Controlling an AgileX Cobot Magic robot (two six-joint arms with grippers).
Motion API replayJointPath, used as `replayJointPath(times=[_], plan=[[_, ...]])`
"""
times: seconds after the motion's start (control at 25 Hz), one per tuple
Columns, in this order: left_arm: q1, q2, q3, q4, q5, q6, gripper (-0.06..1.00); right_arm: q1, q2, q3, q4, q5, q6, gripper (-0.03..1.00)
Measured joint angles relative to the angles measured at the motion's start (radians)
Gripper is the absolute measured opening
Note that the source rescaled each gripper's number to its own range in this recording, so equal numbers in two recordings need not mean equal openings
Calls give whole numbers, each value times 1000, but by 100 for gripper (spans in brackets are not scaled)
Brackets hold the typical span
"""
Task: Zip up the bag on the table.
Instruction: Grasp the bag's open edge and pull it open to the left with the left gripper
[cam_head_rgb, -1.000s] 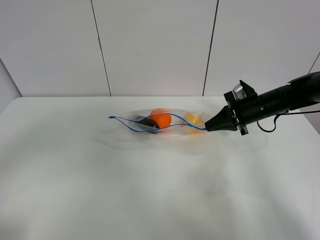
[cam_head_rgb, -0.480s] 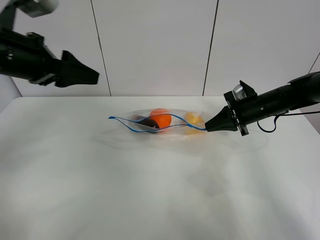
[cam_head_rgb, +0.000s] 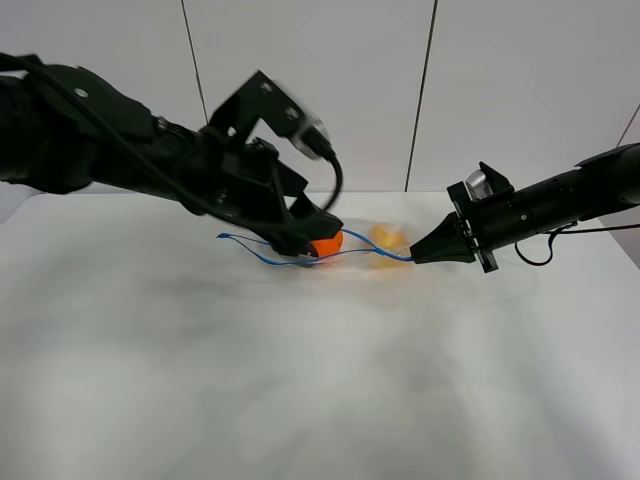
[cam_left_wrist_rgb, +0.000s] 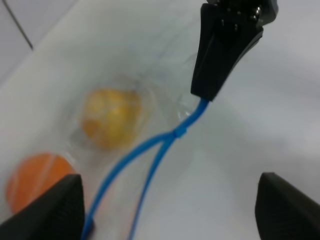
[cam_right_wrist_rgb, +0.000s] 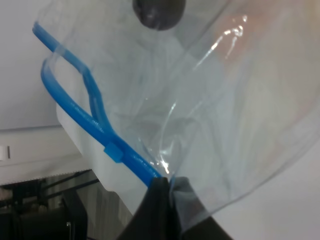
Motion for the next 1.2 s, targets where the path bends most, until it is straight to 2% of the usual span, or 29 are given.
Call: replayJointPath(times=[0.2,0.32,0.44,0.68,0.96,1.04,1.2], plan=[[-115,103,-2,0,-213,226,99,0,0,0,-29,-3,21,0],[-155,164,-2,-1,-295,308,99,0,0,0,-35,-3,22,0],[-183,217,-2,-1,-358,340,99,0,0,0,-36,-3,30,0],[-242,293,-2,3,-545,344,99,0,0,0,-37,-3,45,0],[-303,371,-2,91,-738,294,99,0,0,0,-37,-3,48,0],[-312,374,-2,114,-788,262,99,0,0,0,-37,-3,50,0],[-312,374,-2,161,-815,160,98,0,0,0,-37,-3,56,0]])
